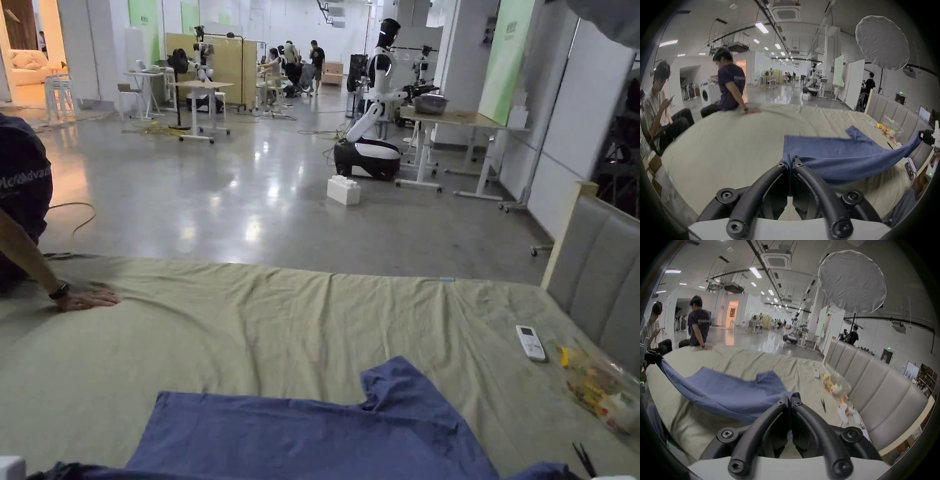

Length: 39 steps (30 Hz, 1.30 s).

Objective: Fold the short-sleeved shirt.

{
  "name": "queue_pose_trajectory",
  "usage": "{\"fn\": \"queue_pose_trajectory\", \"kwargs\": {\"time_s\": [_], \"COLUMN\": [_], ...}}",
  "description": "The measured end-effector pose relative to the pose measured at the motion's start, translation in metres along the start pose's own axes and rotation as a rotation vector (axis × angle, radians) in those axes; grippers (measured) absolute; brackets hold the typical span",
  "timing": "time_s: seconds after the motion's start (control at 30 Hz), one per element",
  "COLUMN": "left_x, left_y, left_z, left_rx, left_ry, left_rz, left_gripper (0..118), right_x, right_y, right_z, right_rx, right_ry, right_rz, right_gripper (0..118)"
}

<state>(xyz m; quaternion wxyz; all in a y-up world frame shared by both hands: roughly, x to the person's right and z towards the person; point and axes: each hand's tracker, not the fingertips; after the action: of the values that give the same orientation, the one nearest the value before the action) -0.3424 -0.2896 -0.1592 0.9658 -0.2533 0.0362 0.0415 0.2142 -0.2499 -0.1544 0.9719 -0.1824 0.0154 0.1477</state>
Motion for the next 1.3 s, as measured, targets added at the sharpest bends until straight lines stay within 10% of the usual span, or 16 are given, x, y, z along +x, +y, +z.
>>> {"fn": "queue_pose_trajectory", "kwargs": {"time_s": [0.73, 0.83, 0.9, 0.97, 1.3], "left_x": [-0.002, -0.015, -0.016, -0.017, 0.062], "left_y": [-0.120, -0.123, -0.117, -0.108, -0.001], "left_z": [-0.005, -0.008, -0.005, -0.003, -0.009], "left_rx": [-0.333, -0.335, -0.314, -0.242, 0.121], "left_ry": [-0.012, 0.014, 0.025, 0.028, 0.004], "left_rz": [-0.089, -0.077, -0.062, -0.052, -0.067], "left_gripper": [16, 34, 51, 64, 53], "right_x": [-0.042, -0.043, -0.039, -0.038, -0.067], "right_y": [-0.144, -0.138, -0.134, -0.120, -0.009], "right_z": [-0.006, -0.006, -0.005, -0.002, -0.020], "right_rx": [-0.424, -0.453, -0.435, -0.364, 0.127], "right_ry": [0.084, 0.076, 0.055, 0.016, -0.072], "right_rz": [0.027, 0.004, -0.028, -0.076, -0.209], "right_gripper": [5, 39, 79, 89, 74]}}
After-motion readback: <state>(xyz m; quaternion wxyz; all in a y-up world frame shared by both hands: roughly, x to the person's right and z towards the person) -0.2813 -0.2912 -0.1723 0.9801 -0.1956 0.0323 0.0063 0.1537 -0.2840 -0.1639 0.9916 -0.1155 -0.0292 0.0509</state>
